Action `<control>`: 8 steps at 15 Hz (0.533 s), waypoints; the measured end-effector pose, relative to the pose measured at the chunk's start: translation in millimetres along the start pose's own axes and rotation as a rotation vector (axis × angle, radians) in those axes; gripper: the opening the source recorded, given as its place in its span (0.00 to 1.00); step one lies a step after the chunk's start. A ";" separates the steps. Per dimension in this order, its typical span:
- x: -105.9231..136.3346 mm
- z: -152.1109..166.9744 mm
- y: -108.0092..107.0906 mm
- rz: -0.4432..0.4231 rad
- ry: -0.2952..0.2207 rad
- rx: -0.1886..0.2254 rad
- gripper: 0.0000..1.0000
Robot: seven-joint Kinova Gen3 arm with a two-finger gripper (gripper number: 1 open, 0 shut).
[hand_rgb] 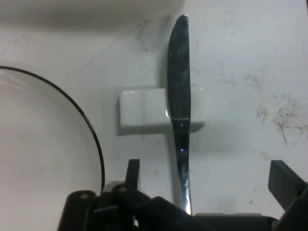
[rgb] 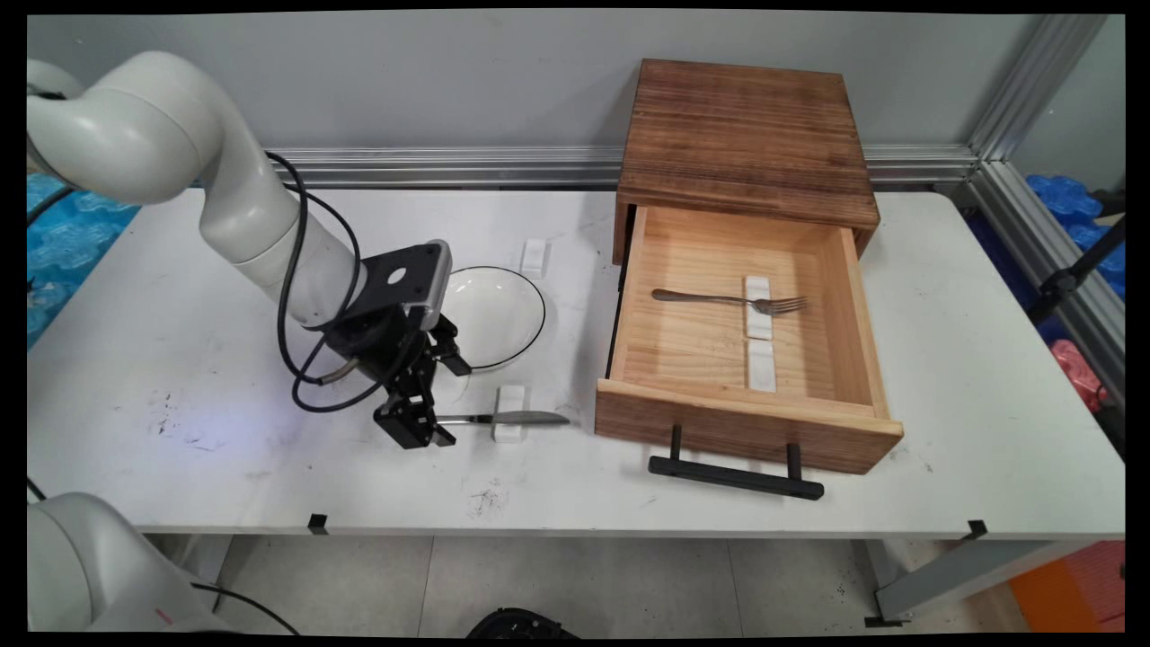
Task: Pick up the knife from the right of the white plate
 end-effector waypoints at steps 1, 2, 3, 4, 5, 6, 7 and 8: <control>-0.5 1.6 0.2 0.007 -0.002 0.001 1.00; -1.1 2.8 0.4 0.012 -0.003 0.001 1.00; -1.7 4.2 0.3 0.018 -0.004 0.001 1.00; -2.1 5.5 0.1 0.024 -0.005 0.002 1.00; -2.3 6.5 -0.4 0.029 -0.004 0.002 1.00; -2.2 7.9 -0.9 0.032 -0.003 0.003 1.00; -1.9 9.3 -1.5 0.034 -0.002 0.003 1.00; -1.4 10.7 -2.0 0.035 0.000 0.002 1.00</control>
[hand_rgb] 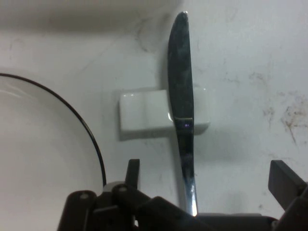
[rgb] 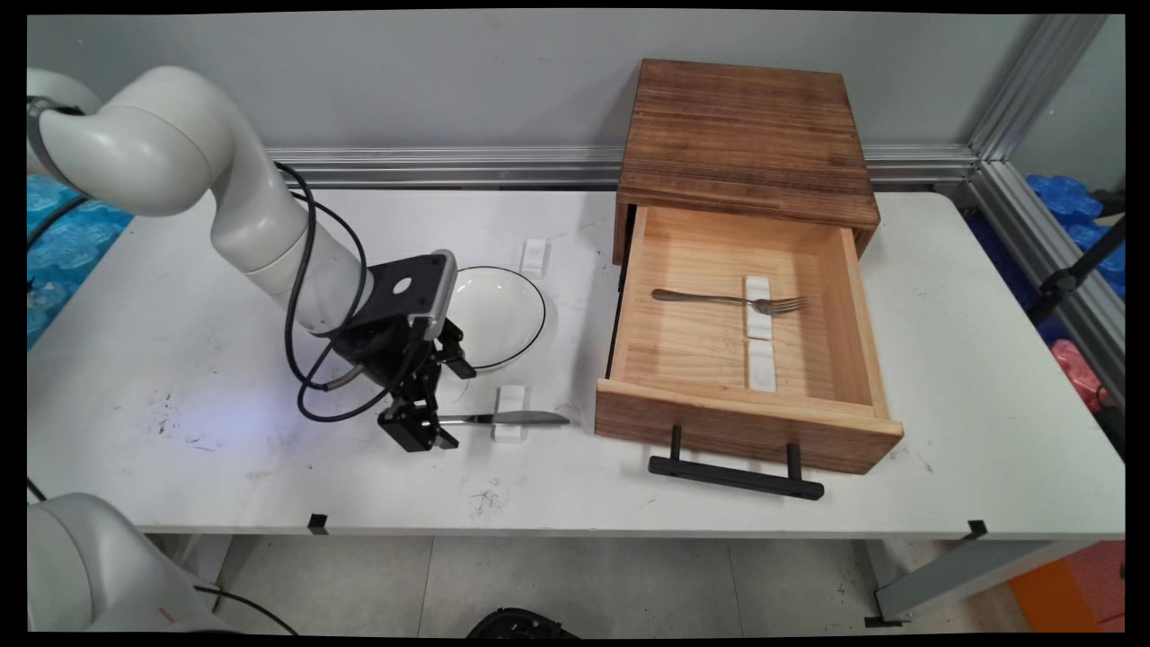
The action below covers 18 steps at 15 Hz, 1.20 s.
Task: Pick up the knife from the right of the white plate
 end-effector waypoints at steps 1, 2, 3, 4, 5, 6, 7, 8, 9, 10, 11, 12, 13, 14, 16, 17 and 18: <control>0.6 1.4 -0.7 -0.001 0.002 0.000 1.00; 1.3 2.8 -1.9 -0.005 0.004 0.002 1.00; 1.6 4.2 -2.9 -0.010 0.005 0.002 1.00; 1.7 5.9 -4.2 -0.017 0.006 0.004 1.00; 1.8 7.7 -5.5 -0.026 0.006 0.005 1.00; 1.7 9.4 -6.7 -0.034 0.005 0.006 1.00; 1.5 11.4 -7.9 -0.044 0.004 0.007 1.00; 1.4 13.4 -8.9 -0.053 0.003 0.007 1.00; 1.3 15.1 -9.5 -0.062 0.002 0.007 1.00; 1.3 17.1 -10.2 -0.071 0.002 0.007 1.00; 1.3 18.9 -10.7 -0.079 0.000 0.007 1.00; 1.4 20.3 -11.0 -0.086 0.000 0.006 1.00; 1.6 21.7 -11.4 -0.093 -0.001 0.006 1.00; 1.6 23.1 -11.8 -0.099 -0.002 0.006 1.00; 1.5 24.9 -12.6 -0.106 -0.003 0.006 1.00; 1.2 25.8 -13.2 -0.109 -0.004 0.006 1.00; 0.9 26.4 -13.7 -0.112 -0.005 0.006 1.00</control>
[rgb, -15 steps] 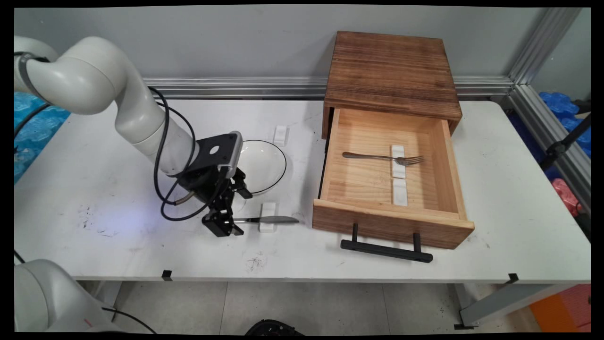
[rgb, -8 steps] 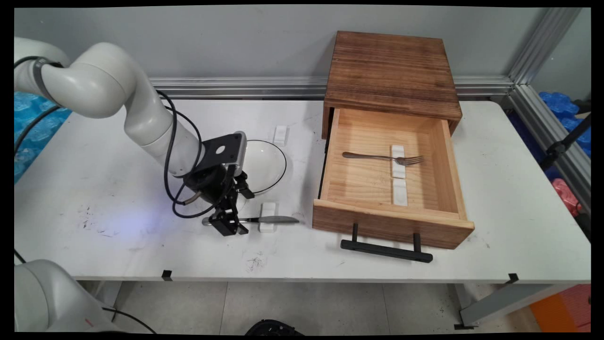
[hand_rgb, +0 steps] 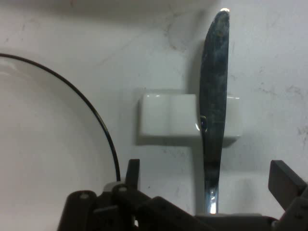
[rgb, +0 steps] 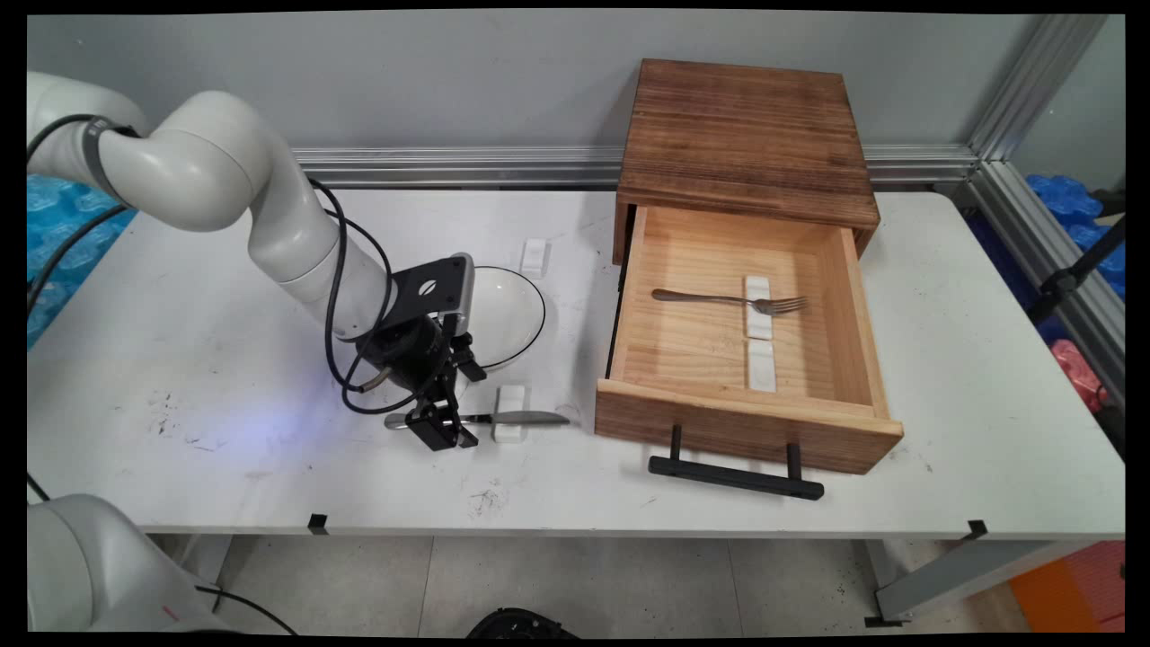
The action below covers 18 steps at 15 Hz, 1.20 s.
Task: Pick up the knife from the right of the white plate
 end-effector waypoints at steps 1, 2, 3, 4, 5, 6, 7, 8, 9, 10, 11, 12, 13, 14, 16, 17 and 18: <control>-0.4 0.5 -0.5 -0.002 -0.001 0.000 1.00; -1.0 1.0 -0.9 -0.004 -0.002 -0.001 1.00; -1.4 1.4 -1.2 -0.004 -0.003 -0.002 1.00; -1.6 1.6 -1.4 -0.005 -0.003 -0.003 1.00; -2.0 2.0 -1.6 -0.005 -0.004 -0.004 1.00; -2.2 2.2 -1.7 -0.005 -0.004 -0.005 1.00; -2.6 2.5 -1.8 -0.005 -0.005 -0.006 1.00; -3.0 2.7 -1.8 -0.005 -0.005 -0.007 1.00; -3.5 3.0 -1.7 -0.005 -0.006 -0.009 1.00; -3.9 3.1 -1.5 -0.004 -0.007 -0.010 1.00; -4.5 3.4 -1.3 -0.003 -0.008 -0.011 1.00; -4.9 3.5 -1.2 -0.002 -0.009 -0.012 1.00; -5.4 3.6 -1.0 -0.001 -0.009 -0.014 1.00; -5.7 3.7 -1.0 0.000 -0.010 -0.014 1.00; -6.6 3.8 -0.9 0.001 -0.011 -0.016 1.00; -7.2 3.8 -0.9 0.002 -0.012 -0.017 1.00; -7.6 3.8 -0.9 0.003 -0.012 -0.017 1.00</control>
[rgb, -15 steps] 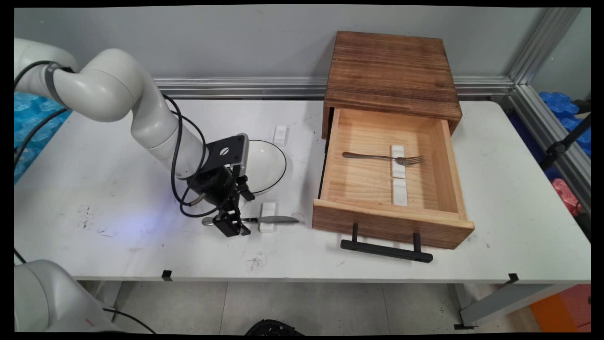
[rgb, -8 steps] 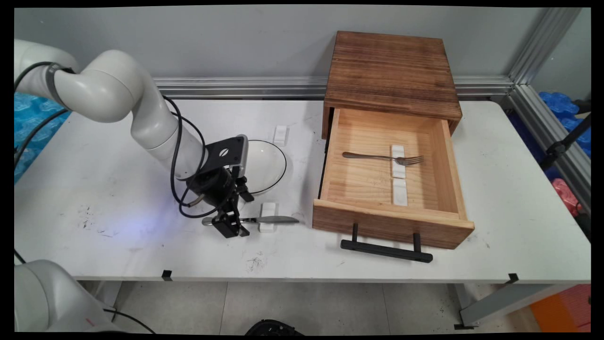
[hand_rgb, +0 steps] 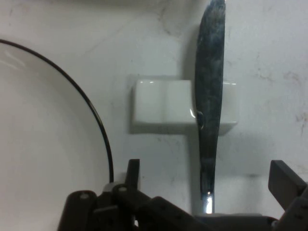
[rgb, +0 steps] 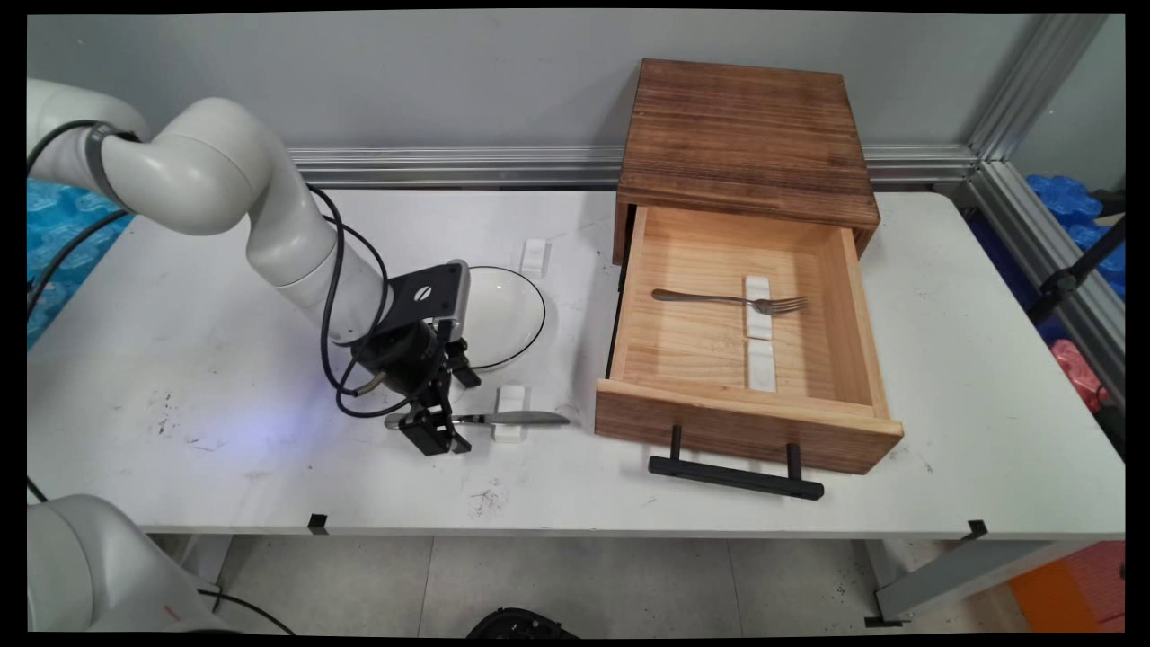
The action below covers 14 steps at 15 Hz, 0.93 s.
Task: Pick up the knife from the right of the white plate
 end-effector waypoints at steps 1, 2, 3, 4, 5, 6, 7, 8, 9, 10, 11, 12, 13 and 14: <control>-0.4 0.0 -0.1 0.001 -0.001 0.000 1.00; -0.8 0.0 -0.2 0.002 -0.001 -0.001 1.00; -1.3 0.0 -0.2 0.003 -0.001 -0.002 1.00; -1.7 -0.1 -0.1 0.004 -0.002 -0.003 1.00; -2.0 -0.1 -0.1 0.004 -0.002 -0.004 1.00; -2.5 -0.2 0.1 0.006 -0.002 -0.005 1.00; -3.0 -0.5 0.1 0.007 -0.003 -0.006 1.00; -3.5 -0.7 0.2 0.008 -0.004 -0.007 1.00; -4.0 -1.2 0.3 0.011 -0.005 -0.008 0.00; -4.4 -1.5 0.3 0.013 -0.005 -0.008 0.00; -4.9 -2.1 0.4 0.015 -0.006 -0.008 0.00; -5.2 -2.6 0.4 0.016 -0.006 -0.008 0.00; -5.4 -3.0 0.6 0.017 -0.006 -0.009 0.00; -5.9 -3.5 1.1 0.019 -0.007 -0.010 0.00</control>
